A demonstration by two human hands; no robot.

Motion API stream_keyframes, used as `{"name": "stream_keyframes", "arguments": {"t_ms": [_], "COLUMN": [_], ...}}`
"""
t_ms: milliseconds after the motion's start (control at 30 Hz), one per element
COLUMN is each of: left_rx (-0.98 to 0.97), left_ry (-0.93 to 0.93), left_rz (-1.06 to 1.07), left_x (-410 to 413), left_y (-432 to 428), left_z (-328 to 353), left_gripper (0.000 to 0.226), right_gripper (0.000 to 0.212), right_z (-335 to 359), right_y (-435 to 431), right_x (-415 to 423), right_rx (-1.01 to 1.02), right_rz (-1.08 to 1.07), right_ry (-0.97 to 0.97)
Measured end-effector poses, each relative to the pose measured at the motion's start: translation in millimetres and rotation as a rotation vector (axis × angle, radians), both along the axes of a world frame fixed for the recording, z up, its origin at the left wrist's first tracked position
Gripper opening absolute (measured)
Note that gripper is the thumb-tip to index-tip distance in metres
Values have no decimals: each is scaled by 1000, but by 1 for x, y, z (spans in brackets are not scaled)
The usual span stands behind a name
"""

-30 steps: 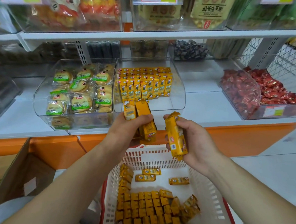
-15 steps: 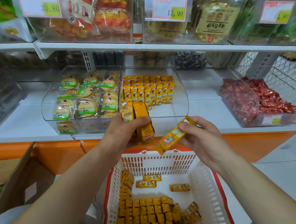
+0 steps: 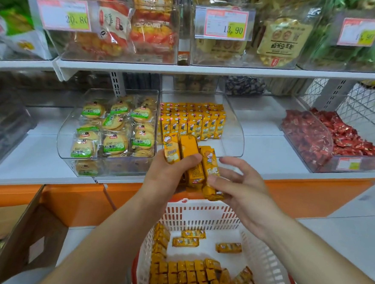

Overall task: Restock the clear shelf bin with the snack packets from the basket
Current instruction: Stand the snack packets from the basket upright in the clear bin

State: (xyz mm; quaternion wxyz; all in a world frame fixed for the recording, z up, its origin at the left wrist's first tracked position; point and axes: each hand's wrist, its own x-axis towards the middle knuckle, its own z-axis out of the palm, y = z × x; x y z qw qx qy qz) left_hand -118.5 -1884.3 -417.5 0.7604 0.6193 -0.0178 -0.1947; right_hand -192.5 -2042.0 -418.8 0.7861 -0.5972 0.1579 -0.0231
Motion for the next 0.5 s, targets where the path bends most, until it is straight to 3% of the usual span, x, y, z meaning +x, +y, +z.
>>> {"name": "stream_keyframes", "arguments": {"t_ms": [67, 233, 333, 500], "left_rx": [17, 69, 78, 90], "left_ry": [-24, -55, -44, -56], "left_rz": [18, 97, 118, 136], "left_x": [5, 23, 32, 44], "left_y": [4, 19, 28, 39], "left_z": [1, 7, 9, 8], "left_gripper": [38, 38, 45, 32], "right_gripper": [75, 69, 71, 54], "right_z": [9, 25, 16, -20], "right_y": [-9, -41, -56, -66], "right_x": [13, 86, 141, 212], "right_rx": [-76, -549, -683, -846], "right_rz": [90, 107, 99, 32], "right_ry": [-15, -129, -113, -88]}}
